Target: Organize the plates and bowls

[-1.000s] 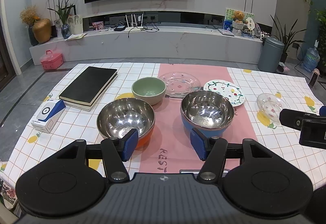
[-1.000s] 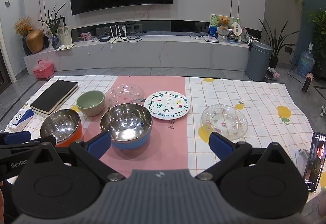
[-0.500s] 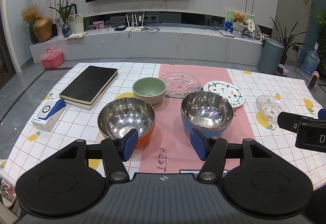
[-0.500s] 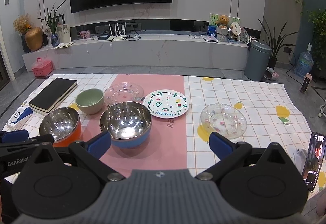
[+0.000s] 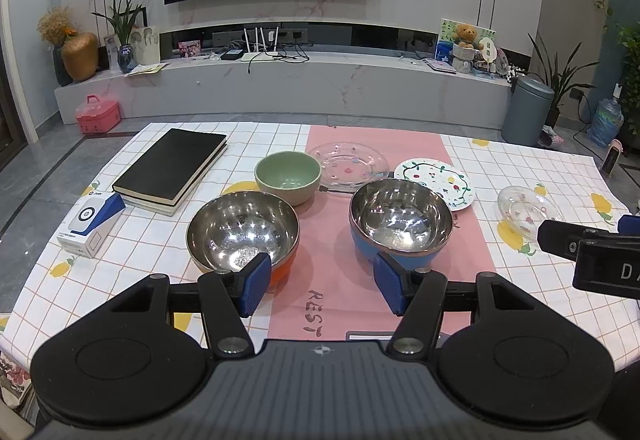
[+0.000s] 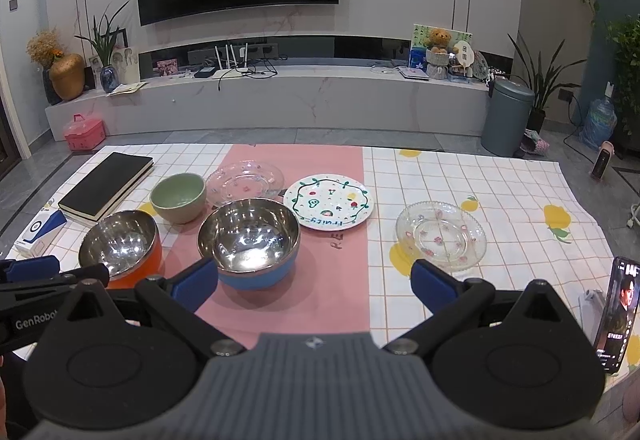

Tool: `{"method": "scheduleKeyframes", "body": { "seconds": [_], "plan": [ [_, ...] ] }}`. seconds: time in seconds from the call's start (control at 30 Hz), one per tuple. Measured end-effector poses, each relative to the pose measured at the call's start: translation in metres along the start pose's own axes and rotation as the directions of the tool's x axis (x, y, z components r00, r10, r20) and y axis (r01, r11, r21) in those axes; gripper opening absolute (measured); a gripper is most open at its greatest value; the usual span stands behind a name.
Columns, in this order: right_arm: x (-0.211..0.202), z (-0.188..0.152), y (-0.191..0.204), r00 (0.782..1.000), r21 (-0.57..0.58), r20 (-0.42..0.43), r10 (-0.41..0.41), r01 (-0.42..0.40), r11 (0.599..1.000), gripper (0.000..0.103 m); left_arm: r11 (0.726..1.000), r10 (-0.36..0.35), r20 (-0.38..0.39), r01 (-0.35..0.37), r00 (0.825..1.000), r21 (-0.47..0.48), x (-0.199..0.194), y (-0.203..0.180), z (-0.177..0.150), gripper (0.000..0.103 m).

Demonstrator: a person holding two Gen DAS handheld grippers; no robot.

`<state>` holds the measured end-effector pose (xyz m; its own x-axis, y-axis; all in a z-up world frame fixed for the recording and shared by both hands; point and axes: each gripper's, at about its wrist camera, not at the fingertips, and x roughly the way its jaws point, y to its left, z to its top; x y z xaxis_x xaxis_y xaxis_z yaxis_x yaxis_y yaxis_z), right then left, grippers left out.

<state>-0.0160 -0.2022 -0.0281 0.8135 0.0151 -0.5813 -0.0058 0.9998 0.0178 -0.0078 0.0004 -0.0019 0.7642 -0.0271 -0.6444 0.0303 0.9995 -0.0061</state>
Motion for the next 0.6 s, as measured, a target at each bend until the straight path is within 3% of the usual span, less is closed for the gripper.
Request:
{"method": "scheduleKeyframes", "body": {
  "seconds": [0.6],
  "plan": [
    [0.0014,0.0002,0.001,1.0,0.0,-0.008,0.002,-0.002,1.0,0.1,1.0,-0.007,-0.004,0.007,1.0,0.0,0.0012,-0.002,0.0003,0.07]
  ]
}}
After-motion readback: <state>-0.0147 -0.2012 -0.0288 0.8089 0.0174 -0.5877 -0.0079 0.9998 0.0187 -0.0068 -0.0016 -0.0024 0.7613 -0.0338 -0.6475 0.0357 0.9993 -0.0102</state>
